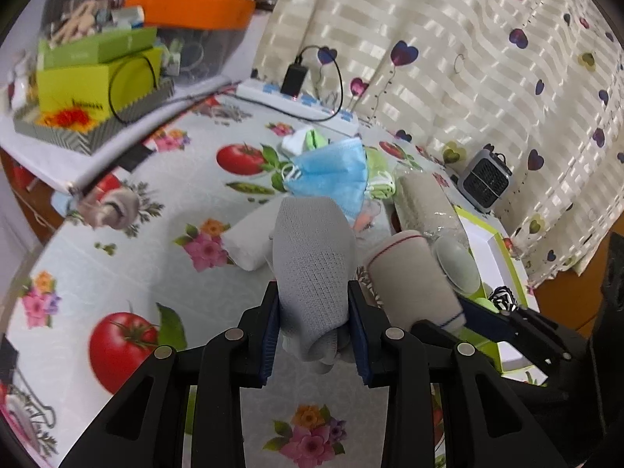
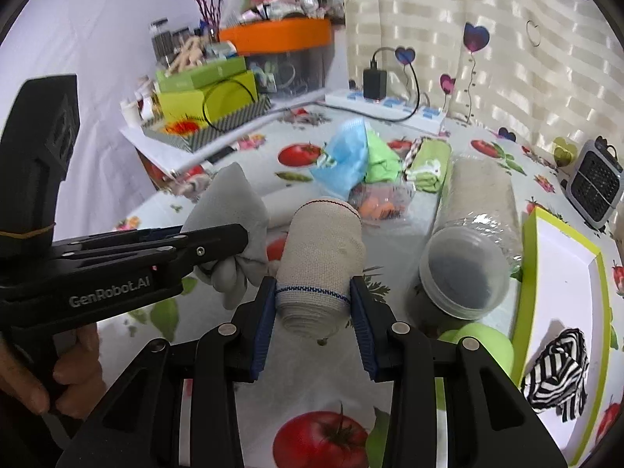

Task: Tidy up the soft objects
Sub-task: 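Carry the grey and white socks over the box beside the striped socks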

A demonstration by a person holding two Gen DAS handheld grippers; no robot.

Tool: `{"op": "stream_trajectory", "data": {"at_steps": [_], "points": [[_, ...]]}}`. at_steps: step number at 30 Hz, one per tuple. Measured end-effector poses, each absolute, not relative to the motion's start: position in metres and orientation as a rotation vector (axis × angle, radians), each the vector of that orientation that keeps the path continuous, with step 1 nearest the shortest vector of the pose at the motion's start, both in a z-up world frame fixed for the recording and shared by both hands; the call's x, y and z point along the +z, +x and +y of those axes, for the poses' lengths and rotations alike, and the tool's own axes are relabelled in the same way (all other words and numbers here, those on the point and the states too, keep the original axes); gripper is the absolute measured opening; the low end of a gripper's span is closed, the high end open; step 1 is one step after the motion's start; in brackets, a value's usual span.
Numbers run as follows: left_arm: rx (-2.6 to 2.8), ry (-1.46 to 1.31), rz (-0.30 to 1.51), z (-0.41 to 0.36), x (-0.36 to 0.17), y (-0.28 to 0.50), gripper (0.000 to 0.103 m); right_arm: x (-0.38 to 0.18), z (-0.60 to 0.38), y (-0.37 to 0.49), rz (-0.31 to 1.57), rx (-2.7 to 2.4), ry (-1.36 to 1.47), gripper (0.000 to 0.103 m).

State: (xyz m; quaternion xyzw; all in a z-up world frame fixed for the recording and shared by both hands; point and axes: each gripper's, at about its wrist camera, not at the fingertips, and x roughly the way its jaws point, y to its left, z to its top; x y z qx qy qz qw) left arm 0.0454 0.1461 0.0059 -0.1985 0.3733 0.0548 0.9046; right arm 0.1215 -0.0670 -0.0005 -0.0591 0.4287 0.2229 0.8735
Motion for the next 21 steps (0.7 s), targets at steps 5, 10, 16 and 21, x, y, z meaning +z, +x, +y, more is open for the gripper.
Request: {"op": "stream_trajectory", "data": {"at_steps": [5,10,16,21], "points": [[0.125,-0.373,0.742,0.137,0.02,0.038,0.031,0.018,-0.076,0.108,0.836,0.473,-0.098,0.038],[0.118,-0.343,0.716,0.126,0.033,0.034,0.031,0.032,-0.088,0.099,0.786,0.469,-0.069,0.038],[0.093,-0.306,0.687,0.108,0.047,0.036,0.031,0.046,-0.108,0.092,0.738,0.443,-0.033,0.038],[0.058,-0.277,0.674,0.09,0.055,0.041,0.031,0.054,-0.128,0.088,0.713,0.408,-0.003,0.038]]}}
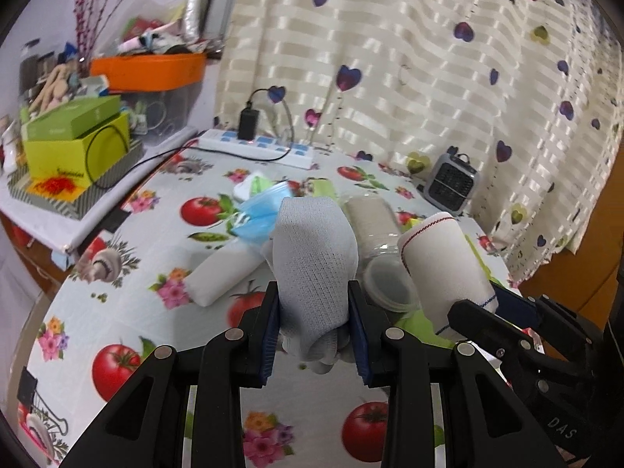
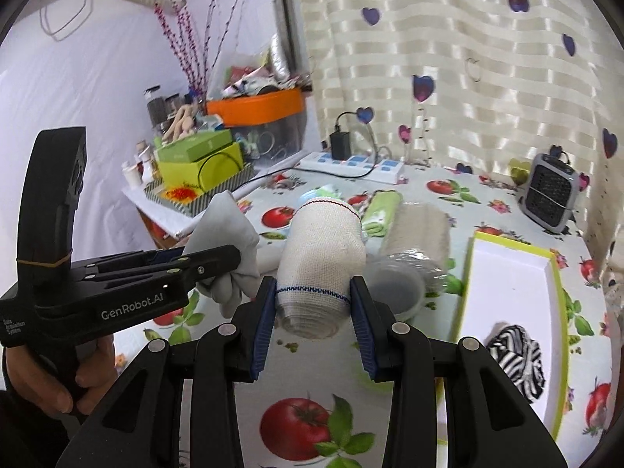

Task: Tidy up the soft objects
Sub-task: 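Carry the grey and white socks over the box beside the striped socks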

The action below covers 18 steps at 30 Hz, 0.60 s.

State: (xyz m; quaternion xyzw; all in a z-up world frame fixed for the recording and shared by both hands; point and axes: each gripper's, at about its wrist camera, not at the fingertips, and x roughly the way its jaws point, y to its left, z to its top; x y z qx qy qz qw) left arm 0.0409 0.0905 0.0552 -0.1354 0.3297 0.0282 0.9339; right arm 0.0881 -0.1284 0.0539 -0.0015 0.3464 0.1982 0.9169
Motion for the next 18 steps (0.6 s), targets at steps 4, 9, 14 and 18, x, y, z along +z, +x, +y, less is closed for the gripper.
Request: {"op": "stream_trajectory", "data": {"at_steps": [4,9,14,18], "points": [[0.022,-0.259,0.668,0.076,0.061,0.047,0.031,0.059,-0.144,0.087,0.7,0.377,0.015,0.038],[-0.017,-0.235,0.668,0.058,0.065,0.057,0.031,0.06,-0.161,0.088,0.692,0.34,0.034,0.039],[-0.06,-0.21,0.674,0.038,0.068,0.068,0.031,0.06,-0.178,0.089,0.688,0.306,0.051,0.039],[-0.089,-0.193,0.679,0.024,0.07,0.077,0.031,0.059,-0.193,0.089,0.69,0.274,0.066,0.039]]}}
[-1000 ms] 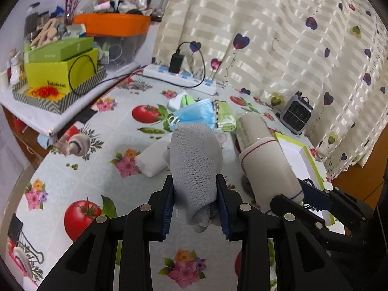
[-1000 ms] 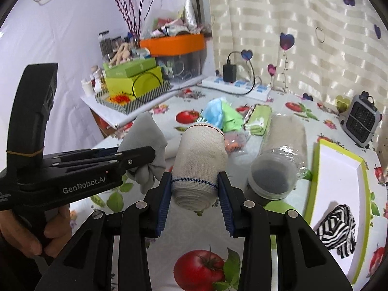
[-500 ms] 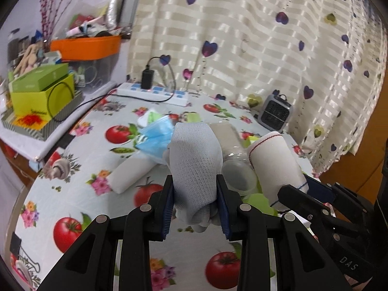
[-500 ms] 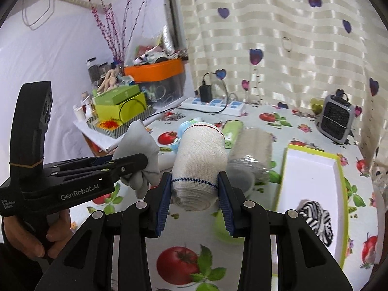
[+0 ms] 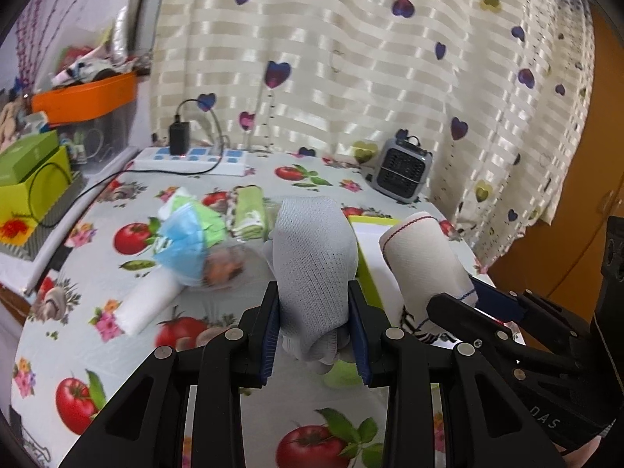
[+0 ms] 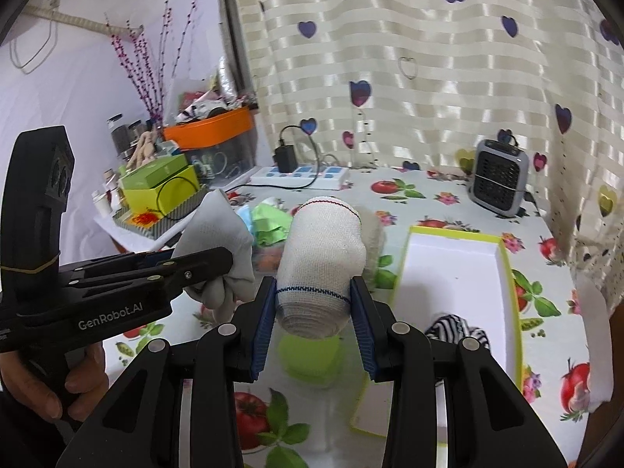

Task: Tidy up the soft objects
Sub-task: 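Carry the grey and white socks over the box beside the striped socks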

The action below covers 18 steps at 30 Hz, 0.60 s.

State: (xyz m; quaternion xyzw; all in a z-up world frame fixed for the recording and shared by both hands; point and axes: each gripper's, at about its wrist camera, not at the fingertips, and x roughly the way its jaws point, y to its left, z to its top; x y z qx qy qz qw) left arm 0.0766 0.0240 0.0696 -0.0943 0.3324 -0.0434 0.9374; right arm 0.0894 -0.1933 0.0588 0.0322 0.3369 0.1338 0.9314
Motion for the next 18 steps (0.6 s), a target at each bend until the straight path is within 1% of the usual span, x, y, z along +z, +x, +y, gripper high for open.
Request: {"op": "stream_trajectory", "data": {"at_steps": [18], "points": [[-0.194,-0.147,0.709,-0.026,0.066,0.105,0.031,0.053,-0.256,0.088,0.691,0.136,0.143,0.039]]}}
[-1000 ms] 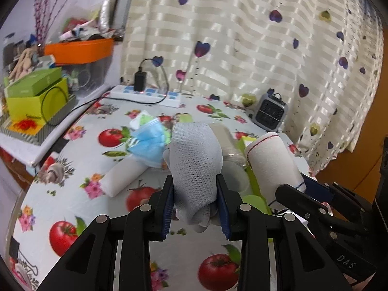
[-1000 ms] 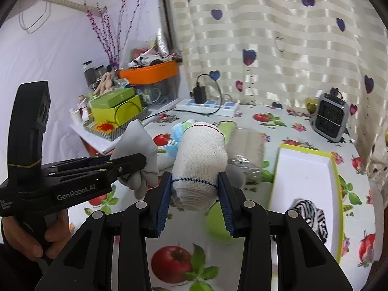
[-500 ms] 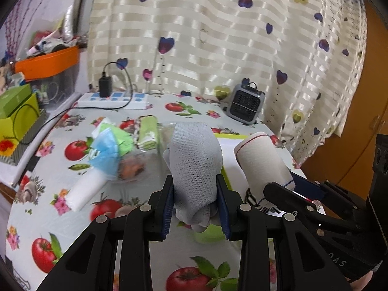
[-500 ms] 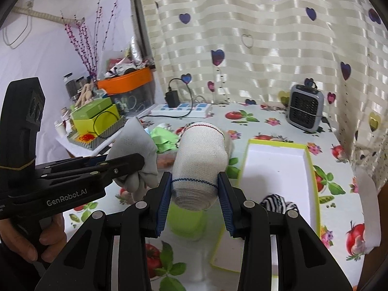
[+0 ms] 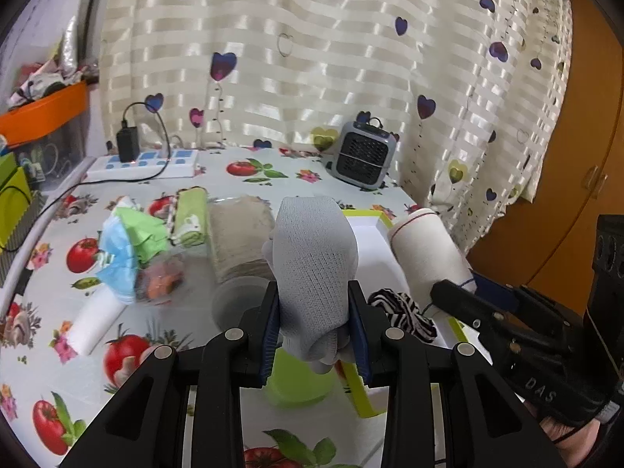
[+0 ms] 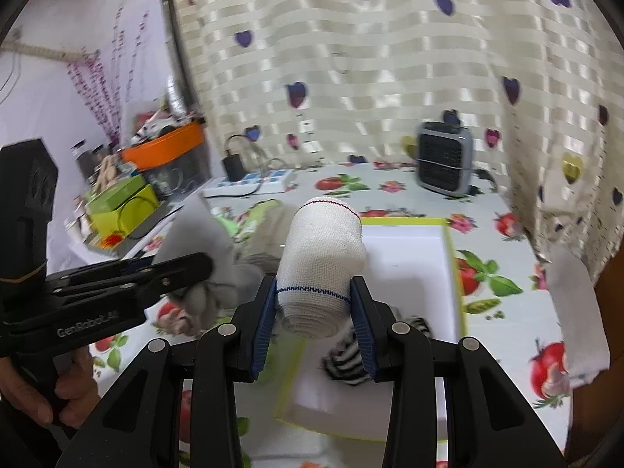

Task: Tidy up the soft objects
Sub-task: 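Carry the grey and white socks over the box beside the striped socks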

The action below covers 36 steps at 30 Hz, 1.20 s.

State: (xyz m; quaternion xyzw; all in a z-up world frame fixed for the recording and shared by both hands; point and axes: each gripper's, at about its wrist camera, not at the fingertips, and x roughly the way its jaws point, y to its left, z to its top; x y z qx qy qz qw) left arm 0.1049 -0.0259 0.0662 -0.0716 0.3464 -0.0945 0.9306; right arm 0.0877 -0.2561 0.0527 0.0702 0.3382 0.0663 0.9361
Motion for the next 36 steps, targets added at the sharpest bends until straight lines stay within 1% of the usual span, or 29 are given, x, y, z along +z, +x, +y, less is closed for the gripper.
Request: {"op": "stream_trajectory", "data": {"at_steps": [8,15,32,36], "points": [[-0.244,-0.134,0.719,-0.047,0.064,0.118,0.031,0.05,-0.281,0.088,0.695,0.075,0.169,0.039],[-0.268,-0.122,0.747,-0.06,0.053,0.132,0.031,0.036,-0.294,0.096,0.727,0.053,0.183,0.039],[-0.326,-0.095,0.854,-0.093,0.013,0.184,0.031,-0.004,-0.324,0.132,0.818,-0.011,0.202,0.04],[-0.33,-0.091,0.887,-0.098,0.003,0.195,0.032,-0.009,-0.326,0.138,0.836,-0.005,0.194,0.042]]}}
